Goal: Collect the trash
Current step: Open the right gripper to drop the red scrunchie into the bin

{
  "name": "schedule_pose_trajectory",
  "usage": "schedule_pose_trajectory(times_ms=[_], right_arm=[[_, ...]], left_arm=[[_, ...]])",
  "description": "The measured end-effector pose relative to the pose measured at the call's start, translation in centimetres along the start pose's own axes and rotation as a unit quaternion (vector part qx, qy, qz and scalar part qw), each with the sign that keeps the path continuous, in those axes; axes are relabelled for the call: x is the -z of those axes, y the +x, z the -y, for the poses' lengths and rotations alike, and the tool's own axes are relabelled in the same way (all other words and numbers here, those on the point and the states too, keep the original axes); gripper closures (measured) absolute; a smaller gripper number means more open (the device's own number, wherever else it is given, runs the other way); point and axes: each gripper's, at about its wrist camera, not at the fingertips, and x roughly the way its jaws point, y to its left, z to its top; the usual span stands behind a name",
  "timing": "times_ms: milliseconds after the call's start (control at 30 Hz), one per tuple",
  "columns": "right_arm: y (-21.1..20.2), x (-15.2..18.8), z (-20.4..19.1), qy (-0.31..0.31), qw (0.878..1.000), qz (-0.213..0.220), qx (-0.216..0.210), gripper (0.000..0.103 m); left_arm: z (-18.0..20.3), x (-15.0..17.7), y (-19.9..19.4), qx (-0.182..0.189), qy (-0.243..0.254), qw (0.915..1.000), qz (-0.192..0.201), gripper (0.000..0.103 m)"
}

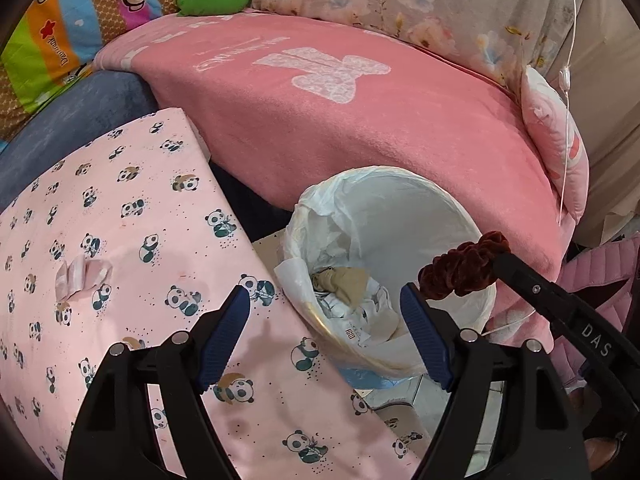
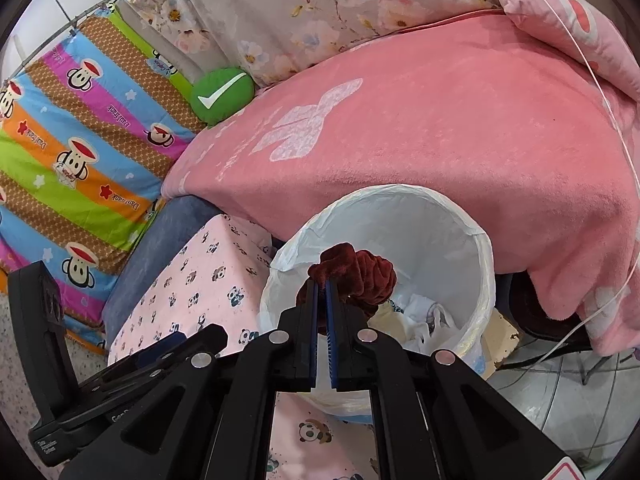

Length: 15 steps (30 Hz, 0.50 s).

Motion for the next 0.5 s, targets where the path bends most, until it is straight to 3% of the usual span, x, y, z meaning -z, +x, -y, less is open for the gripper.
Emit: schedule_pose_trajectory(times_ms=[67,500], right_arm=[[0.1,0.1,-0.3,0.004,1.0,-0.001,0.001,0.091],[0.8,1.7,-4.6,-0.033,0.999,-0.023,-0.024,0.091]], left_arm=[[-0.5,0.2,-0.2,-0.003,-0.002,1.0,0.001,0.029],[-4.6,1.5,-1.9,-0.021,-0.034,0.9991,0.01,0.029]])
